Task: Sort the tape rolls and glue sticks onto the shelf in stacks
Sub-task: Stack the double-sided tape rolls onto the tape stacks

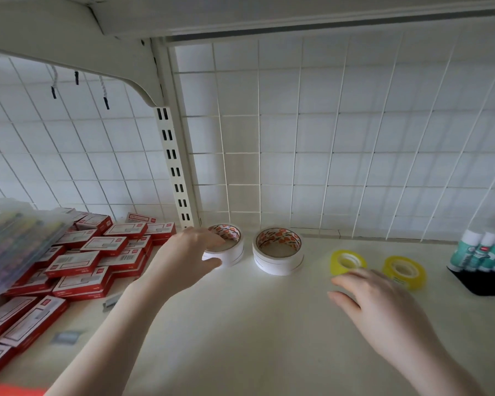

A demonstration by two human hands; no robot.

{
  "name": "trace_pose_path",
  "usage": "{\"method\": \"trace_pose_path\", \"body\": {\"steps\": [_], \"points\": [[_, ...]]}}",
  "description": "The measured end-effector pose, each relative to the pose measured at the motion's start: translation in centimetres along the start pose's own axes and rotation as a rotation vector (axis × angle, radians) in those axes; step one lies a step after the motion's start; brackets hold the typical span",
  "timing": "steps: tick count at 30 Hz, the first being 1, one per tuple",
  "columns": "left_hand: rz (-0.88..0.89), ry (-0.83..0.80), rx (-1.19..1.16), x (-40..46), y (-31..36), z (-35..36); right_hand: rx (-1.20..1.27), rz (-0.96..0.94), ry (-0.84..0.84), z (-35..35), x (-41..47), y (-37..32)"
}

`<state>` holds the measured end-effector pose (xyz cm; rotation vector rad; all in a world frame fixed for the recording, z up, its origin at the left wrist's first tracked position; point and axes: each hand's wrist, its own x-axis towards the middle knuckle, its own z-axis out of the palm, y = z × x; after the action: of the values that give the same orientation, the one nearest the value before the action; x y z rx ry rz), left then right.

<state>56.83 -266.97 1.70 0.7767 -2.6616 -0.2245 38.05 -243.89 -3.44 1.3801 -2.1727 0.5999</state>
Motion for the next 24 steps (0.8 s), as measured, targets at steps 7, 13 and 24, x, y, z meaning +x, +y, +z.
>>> {"method": "trace_pose_path", "body": {"steps": [7,13,24], "points": [[-0.198,0.191,0.052,-5.8,4.0,1.3,-0.021,0.007,0.034,-2.5,-2.5,2.5],[-0.258,0.194,0.007,-9.7,8.2,2.7,0.000,0.059,0.044,-4.5,-5.7,4.4],[-0.031,0.215,-0.076,-10.6,15.5,3.7,-0.145,0.256,0.155,-10.8,-12.0,7.3]]}}
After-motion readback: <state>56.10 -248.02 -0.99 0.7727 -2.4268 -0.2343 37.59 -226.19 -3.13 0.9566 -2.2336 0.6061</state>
